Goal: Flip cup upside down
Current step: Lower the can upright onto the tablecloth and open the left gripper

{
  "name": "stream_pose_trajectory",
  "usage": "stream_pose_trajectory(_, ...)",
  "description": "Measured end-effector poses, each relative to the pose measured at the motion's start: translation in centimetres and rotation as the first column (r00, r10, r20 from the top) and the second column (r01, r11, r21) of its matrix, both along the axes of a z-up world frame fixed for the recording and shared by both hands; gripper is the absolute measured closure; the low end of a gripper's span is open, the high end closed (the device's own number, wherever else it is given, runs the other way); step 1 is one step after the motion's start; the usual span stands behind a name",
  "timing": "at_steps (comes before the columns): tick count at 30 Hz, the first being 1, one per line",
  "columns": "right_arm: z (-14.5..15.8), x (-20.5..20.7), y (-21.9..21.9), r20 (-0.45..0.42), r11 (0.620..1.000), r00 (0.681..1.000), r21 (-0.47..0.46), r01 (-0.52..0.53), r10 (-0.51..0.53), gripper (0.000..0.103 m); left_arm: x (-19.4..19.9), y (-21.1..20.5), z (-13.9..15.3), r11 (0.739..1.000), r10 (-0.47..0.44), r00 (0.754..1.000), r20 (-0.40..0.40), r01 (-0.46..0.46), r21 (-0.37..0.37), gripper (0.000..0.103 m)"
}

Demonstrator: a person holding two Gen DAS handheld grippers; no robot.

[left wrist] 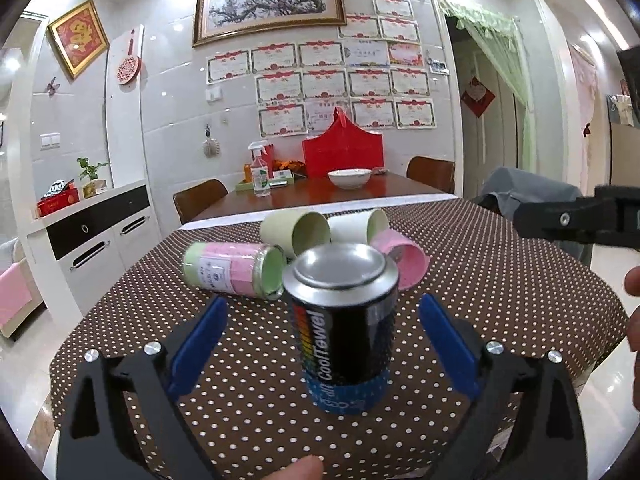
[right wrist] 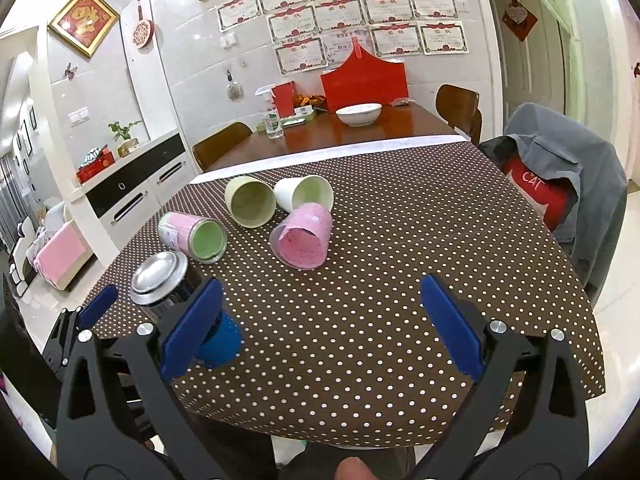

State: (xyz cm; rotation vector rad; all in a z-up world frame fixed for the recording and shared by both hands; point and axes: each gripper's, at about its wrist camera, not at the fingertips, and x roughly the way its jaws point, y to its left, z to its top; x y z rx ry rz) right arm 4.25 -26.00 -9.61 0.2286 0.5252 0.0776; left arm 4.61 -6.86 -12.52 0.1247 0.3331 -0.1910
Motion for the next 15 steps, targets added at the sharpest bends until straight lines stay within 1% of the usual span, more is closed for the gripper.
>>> stream_pose_trajectory(3, 0.7, -0.4, 0.2, 0.018, 1.0, 1.0, 0.009, -0.006, 0.005, 0.006, -0.4, 0.6, 1.3, 1.0, 0.004, 1.0, -0.005, -0.004, -0.01, 0.008)
stream_pose_trajectory(7, 1.8, -1.1, 0.7, 0.054, 1.0, 0.999, 0.009, -0.008, 0.007, 0.006, -1.3, 1.7, 3.5, 0.999, 0.037, 0.999, -0.012, -0.038, -0.021, 0.008)
stream_pose_trajectory(15, 3.9, -2.8, 2.7, 0.119, 0.999, 0.993, -0.035, -0.012, 0.016, 0.006, -3.3, 4.2, 7.9, 0.992, 0.118, 0.993, 0.015, -0.117, -0.042, 0.008)
